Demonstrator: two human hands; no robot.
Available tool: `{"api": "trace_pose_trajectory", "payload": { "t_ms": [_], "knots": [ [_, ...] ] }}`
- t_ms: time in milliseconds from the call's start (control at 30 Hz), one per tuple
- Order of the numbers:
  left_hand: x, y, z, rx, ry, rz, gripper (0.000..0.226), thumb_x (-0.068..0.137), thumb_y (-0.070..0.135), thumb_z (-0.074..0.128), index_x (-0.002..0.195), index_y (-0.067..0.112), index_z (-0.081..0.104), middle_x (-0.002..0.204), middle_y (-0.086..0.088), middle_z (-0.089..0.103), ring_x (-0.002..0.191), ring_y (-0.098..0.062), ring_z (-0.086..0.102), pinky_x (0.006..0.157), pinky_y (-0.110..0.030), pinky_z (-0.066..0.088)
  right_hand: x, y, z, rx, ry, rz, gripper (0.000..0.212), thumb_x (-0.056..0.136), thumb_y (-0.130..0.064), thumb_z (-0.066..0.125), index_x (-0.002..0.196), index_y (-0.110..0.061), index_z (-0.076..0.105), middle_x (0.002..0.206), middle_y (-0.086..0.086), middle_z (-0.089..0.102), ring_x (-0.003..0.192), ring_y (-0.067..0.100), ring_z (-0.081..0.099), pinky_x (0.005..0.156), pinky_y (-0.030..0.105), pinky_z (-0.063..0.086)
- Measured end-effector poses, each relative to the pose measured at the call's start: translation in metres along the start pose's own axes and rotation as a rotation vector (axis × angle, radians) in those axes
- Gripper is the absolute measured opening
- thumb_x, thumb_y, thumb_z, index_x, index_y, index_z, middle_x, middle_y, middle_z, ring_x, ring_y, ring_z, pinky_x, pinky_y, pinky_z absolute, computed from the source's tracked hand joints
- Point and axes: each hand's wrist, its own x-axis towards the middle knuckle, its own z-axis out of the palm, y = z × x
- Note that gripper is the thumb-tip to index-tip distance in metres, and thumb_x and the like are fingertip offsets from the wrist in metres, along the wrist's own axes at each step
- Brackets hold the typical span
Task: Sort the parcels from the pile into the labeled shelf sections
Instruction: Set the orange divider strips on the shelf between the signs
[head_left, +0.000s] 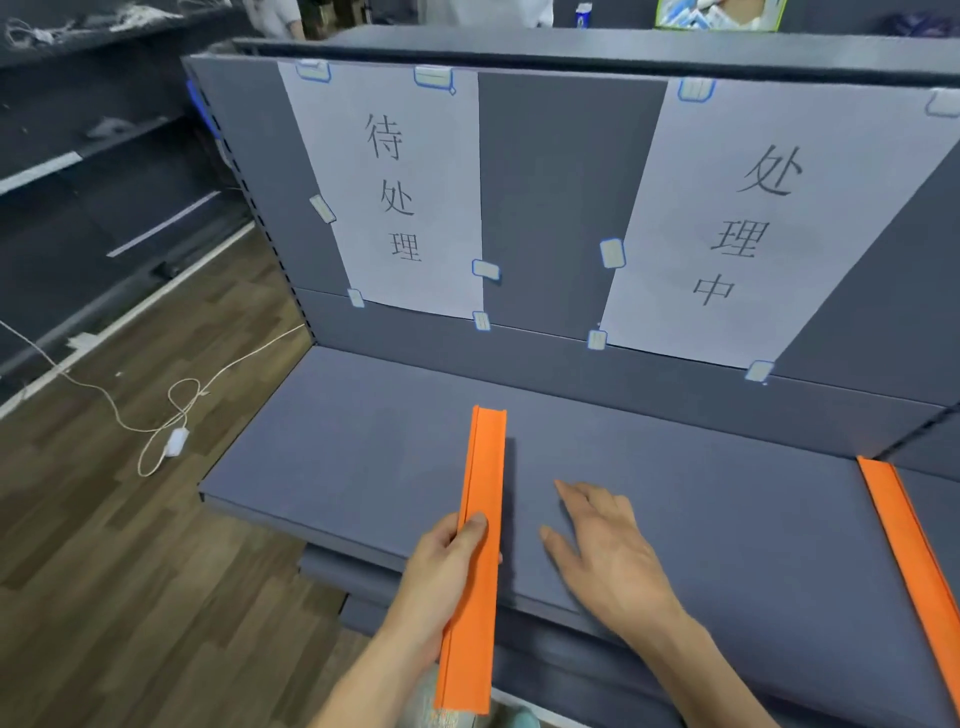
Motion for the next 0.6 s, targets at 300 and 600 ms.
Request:
{"api": "trace_pose_trajectory", "payload": {
  "t_ms": [300,600],
  "knots": [
    [0.016,0.016,0.032,-0.023,-0.177,0.104,0.043,0.111,0.041,0.038,0.113,0.023,0.077,0.102,0.008,0.08,0.095,-0.003,0.074,0.071,-0.01,0.051,0.024,-0.02,-0.004,0.539,-0.06,0.086,0.05,0.1,-0.054,0.048,0.148,-0.038,0.042,0.085,-0.017,0.066,0.087,0.001,0.065,0.09,0.036,0.054],
    [0.041,0.019,0.015,0.175,-0.224,0.105,0.045,0.11,0.042,0.04,0.08,0.02,0.065,0.059,0.009,0.061,0.052,-0.006,0.056,0.051,-0.02,0.04,0.039,-0.028,0.012,0.585,0.103,0.193,0.027,0.103,-0.027,0.052,0.129,-0.029,0.055,0.07,0.0,0.063,0.069,0.012,0.065,0.077,0.042,0.056]
  ]
}}
